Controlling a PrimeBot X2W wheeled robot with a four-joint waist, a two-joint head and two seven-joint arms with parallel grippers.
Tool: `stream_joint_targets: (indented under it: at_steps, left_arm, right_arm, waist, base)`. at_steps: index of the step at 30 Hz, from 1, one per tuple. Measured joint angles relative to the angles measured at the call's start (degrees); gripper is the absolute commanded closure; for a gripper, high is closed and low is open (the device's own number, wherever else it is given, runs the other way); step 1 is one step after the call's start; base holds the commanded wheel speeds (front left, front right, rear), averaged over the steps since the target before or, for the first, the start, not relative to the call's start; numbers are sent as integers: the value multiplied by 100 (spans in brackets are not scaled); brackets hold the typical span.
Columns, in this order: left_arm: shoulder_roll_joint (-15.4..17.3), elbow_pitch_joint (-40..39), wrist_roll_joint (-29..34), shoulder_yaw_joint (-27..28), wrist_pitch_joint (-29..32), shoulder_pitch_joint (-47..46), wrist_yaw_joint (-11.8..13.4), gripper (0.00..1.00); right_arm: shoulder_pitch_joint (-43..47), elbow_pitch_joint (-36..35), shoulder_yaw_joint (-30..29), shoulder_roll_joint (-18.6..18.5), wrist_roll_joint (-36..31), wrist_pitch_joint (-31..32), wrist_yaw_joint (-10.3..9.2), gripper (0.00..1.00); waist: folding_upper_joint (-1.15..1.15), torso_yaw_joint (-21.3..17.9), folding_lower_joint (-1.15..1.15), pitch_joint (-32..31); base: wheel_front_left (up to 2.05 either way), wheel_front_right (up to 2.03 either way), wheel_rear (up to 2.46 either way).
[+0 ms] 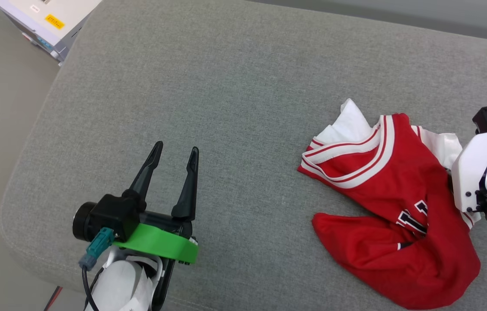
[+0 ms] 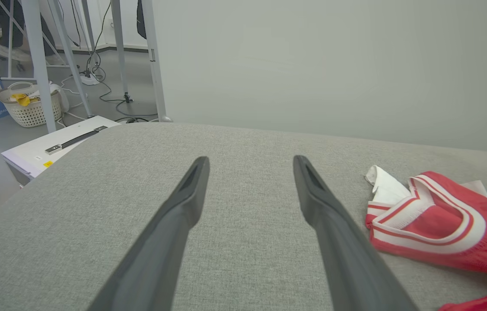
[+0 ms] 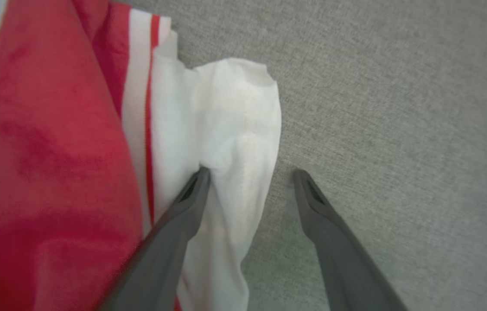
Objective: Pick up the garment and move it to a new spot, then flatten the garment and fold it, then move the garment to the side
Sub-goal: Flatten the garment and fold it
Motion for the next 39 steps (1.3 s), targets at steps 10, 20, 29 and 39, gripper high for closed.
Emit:
stream_joint_targets:
  at_steps: [10,20,29,39]
  left_arm:
    - [8,25,57,59,0,4,0,0]
    - [60,41,99,105,0,9,0,0]
    - [125,54,99,110,0,12,0,0]
    - [201,121,99,90,0,16,0,0]
  right_arm:
    - [5,178,45,-100,67,-530,2,100]
    - [323,430,-971,-757,-311,-902,1,100]
    - [524,598,-2181,-739,-1117,-1199,1,100]
    - [573,532,-2312,-29,-1301,-2036,1,0]
  waist:
    - [0,-182,0,-47]
    - [0,-671,0,-234]
    - [0,-918,0,-322]
    - [0,-1130,0,-417]
  base:
    - [0,0,0]
    - [0,0,0]
    - [0,0,0]
    - [0,0,0]
